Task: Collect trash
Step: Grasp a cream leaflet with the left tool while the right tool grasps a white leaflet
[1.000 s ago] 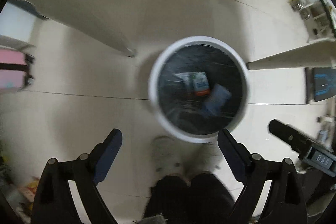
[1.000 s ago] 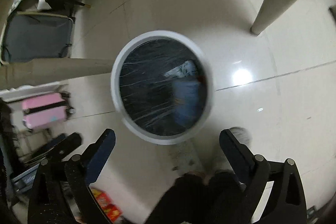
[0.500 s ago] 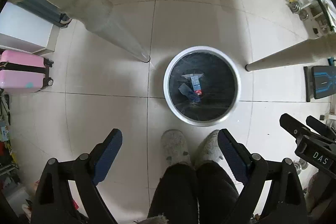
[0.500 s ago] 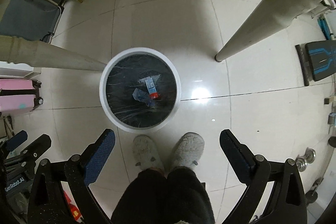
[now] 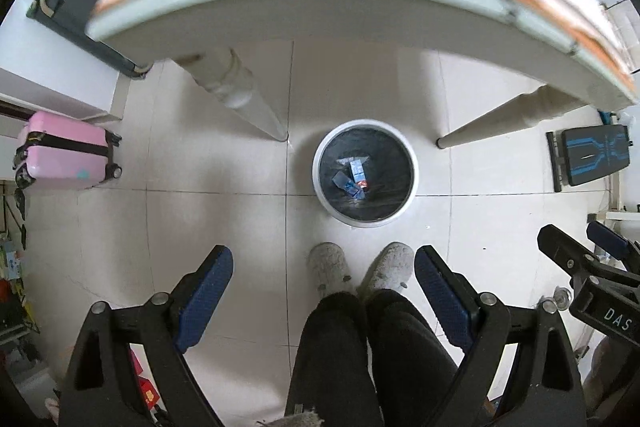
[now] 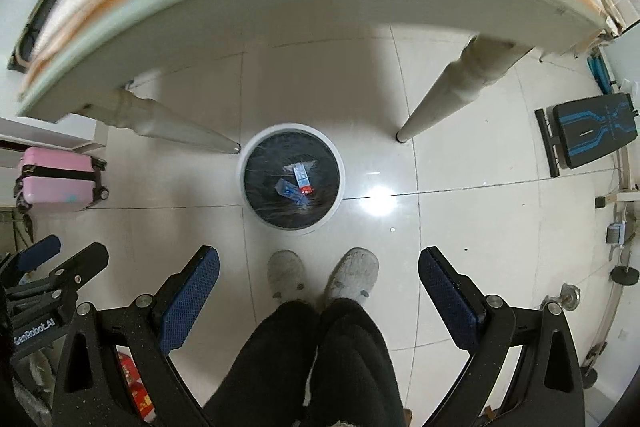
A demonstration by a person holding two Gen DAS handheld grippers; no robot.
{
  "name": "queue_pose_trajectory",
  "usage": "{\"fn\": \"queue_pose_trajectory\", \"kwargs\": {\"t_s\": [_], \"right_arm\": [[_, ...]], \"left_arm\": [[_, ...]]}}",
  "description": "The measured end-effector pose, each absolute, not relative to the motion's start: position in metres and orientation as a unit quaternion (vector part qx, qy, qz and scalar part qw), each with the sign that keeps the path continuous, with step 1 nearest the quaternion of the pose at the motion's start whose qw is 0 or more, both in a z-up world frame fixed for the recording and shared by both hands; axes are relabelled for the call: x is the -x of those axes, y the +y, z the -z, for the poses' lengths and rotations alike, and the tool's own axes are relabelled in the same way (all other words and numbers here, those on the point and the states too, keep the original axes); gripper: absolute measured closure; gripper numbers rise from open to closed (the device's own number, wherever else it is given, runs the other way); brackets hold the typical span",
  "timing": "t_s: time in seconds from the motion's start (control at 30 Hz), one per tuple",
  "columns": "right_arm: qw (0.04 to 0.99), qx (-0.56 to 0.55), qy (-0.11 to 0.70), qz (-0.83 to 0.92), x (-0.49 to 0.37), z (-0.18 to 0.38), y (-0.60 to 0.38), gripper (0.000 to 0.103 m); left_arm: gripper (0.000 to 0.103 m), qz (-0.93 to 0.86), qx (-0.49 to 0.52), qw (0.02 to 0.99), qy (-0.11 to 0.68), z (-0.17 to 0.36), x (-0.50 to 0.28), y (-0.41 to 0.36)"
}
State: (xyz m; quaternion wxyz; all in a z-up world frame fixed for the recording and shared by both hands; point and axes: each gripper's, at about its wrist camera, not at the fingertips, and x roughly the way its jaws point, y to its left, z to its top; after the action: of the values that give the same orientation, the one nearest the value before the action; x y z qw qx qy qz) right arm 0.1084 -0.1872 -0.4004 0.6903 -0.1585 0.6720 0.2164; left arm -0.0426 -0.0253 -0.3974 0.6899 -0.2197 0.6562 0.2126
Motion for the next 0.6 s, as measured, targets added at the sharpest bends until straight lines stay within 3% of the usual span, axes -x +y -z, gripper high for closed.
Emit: {"fn": "queue_pose_trajectory", "kwargs": {"t_s": [0.23, 0.3, 0.6], "right_arm": [[0.699, 0.118, 0.669, -0.224, -0.111, 0.317, -0.187, 0.002], [0.702, 0.103, 0.667, -0.227, -0.119, 0.296, -0.183, 0.002], [0.733, 0.102, 0.632, -0.227, -0.227, 0.233, -0.158, 0.002]], "left_arm": [[0.010, -0.220, 0.217, 0.713, 0.630, 0.328, 0.037, -0.013], [0.000, -0.225, 0.217, 0.722, 0.617, 0.312, 0.028, -0.004], [0.000, -0.284, 0.244, 0.730, 0.572, 0.264, -0.052, 0.042]]}}
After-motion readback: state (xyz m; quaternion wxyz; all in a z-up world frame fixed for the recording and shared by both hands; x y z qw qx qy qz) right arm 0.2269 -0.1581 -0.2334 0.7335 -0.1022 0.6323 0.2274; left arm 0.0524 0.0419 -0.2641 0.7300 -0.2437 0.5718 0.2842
